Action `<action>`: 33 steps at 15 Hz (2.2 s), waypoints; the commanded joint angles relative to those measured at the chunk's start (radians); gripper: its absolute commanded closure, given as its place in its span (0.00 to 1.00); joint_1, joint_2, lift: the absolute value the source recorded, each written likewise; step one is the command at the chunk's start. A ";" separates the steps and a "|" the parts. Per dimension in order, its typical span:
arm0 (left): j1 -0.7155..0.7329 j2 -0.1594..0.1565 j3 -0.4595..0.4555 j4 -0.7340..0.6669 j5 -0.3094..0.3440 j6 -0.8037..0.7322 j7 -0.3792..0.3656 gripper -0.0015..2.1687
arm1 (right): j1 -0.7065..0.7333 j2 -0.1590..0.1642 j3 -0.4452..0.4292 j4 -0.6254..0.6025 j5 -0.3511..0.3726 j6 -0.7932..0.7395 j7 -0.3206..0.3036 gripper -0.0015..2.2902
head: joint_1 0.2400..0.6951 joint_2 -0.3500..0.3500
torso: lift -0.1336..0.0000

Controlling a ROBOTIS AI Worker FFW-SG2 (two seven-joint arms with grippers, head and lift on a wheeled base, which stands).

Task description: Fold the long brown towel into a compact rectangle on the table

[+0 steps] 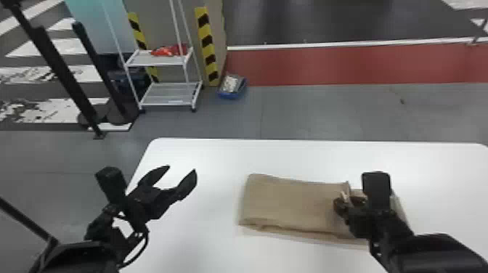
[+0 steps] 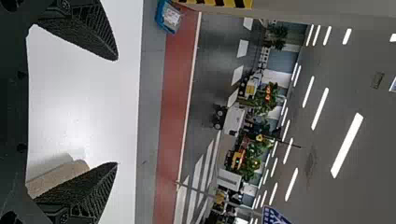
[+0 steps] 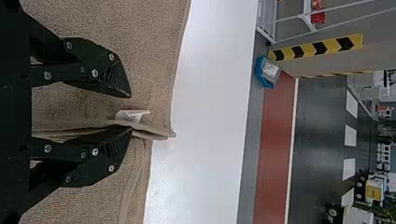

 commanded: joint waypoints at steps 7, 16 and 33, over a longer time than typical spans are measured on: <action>0.002 0.001 -0.001 0.001 0.002 0.000 -0.006 0.04 | 0.056 0.000 0.026 -0.118 0.021 0.096 -0.040 0.24 | 1.00 0.72 | 1.00; 0.011 0.003 0.000 0.003 0.009 0.000 -0.020 0.04 | -0.008 -0.002 0.009 0.015 0.020 0.029 -0.045 0.21 | 1.00 0.69 | 1.00; 0.002 0.003 -0.003 0.013 0.006 0.000 -0.031 0.04 | -0.026 0.000 0.017 0.077 0.011 -0.038 -0.011 0.29 | 1.00 0.69 | 1.00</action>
